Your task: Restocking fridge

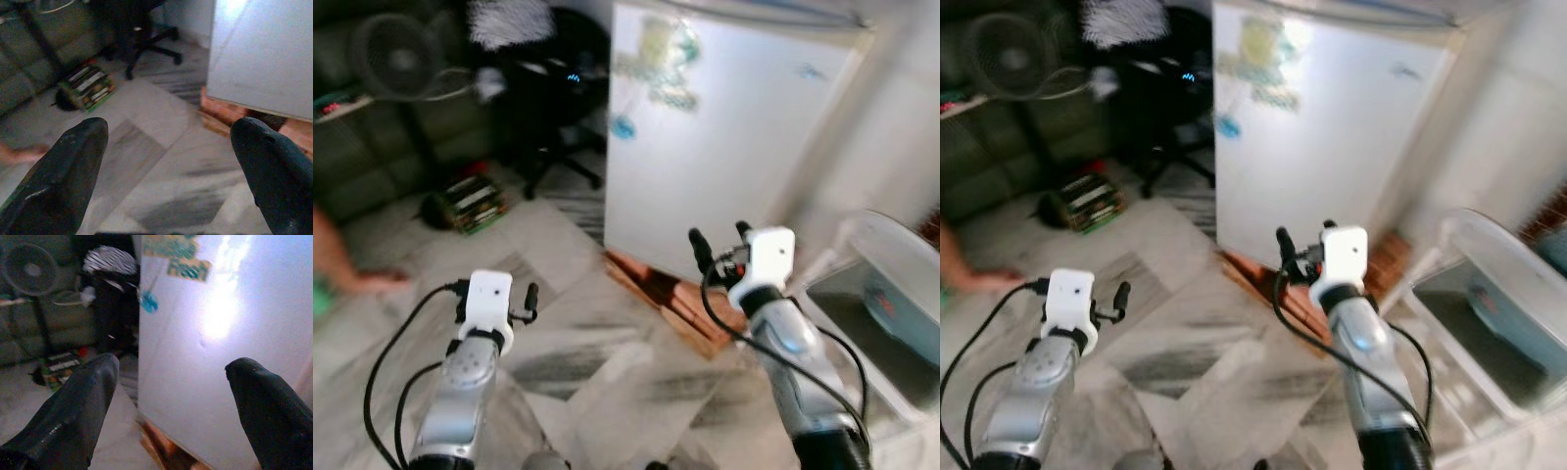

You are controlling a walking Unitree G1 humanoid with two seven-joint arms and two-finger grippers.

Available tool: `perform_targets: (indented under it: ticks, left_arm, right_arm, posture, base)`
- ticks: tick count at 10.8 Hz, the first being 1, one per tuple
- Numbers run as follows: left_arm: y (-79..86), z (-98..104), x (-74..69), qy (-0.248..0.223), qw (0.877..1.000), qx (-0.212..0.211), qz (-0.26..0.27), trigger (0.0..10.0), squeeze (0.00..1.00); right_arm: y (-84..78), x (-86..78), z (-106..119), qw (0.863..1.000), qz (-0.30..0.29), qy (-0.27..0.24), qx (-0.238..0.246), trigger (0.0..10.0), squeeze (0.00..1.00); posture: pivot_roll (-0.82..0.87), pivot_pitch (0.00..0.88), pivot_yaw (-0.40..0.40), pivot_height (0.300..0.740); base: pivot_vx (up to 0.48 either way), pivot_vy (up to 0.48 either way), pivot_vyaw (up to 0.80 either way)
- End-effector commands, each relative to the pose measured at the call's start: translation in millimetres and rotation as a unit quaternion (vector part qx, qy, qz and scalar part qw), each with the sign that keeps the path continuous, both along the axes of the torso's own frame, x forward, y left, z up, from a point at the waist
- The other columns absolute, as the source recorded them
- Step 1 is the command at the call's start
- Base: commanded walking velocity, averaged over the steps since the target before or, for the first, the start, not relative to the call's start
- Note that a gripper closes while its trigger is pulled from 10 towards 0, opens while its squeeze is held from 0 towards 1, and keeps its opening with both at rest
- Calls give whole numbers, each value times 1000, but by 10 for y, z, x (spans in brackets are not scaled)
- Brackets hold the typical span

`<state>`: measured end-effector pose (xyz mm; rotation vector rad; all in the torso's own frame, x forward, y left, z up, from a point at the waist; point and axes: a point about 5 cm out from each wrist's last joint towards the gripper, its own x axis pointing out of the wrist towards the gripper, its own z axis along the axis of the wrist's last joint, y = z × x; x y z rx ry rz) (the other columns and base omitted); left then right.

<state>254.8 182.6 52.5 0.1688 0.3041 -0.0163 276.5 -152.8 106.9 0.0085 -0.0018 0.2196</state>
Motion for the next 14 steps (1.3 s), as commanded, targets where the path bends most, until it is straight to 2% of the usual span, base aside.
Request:
perform_targets:
  ticks: [1,3,5,6,11,13,14]
  left_arm:
    - [-6,40,-6,-10,1000,0,-3,10000,0]
    - [-44,42,-39,-10,1000,-24,-18,10000,0]
    - [-125,72,-41,-11,998,-49,-42,10000,0]
    - [-161,78,-32,-9,997,-55,-53,10000,0]
    - [-160,66,-32,-2,997,-49,-59,10000,0]
    - [-191,85,-30,-16,996,-56,-64,10000,0]
    - [-137,92,-57,-29,997,-52,-51,10000,0]
  right_arm:
    - [-13,-8,54,1000,-6,-8,-3,10000,0]
    - [-60,-74,24,1000,-24,4,2,10000,0]
    - [-83,-84,23,1000,-21,7,-6,10000,0]
    - [-78,-39,48,1000,-20,4,-9,10000,0]
    - [-109,-12,30,1000,-26,11,-13,10000,0]
    - [-146,-14,21,999,-36,12,-13,10000,0]
    - [-181,-43,20,999,-44,10,-24,10000,0]
  posture:
    - [59,0,-3,740]
    - [57,0,0,740]
    - [51,0,3,740]
    - [50,0,2,740]
    - [48,0,2,740]
    - [39,0,3,740]
    - [30,0,6,740]
  base:
    - [0,0,0]
    - [0,240,0]
    - [0,480,-800]
    - [0,480,-800]
    - [0,480,-606]
    - [0,480,-228]
    - [0,480,0]
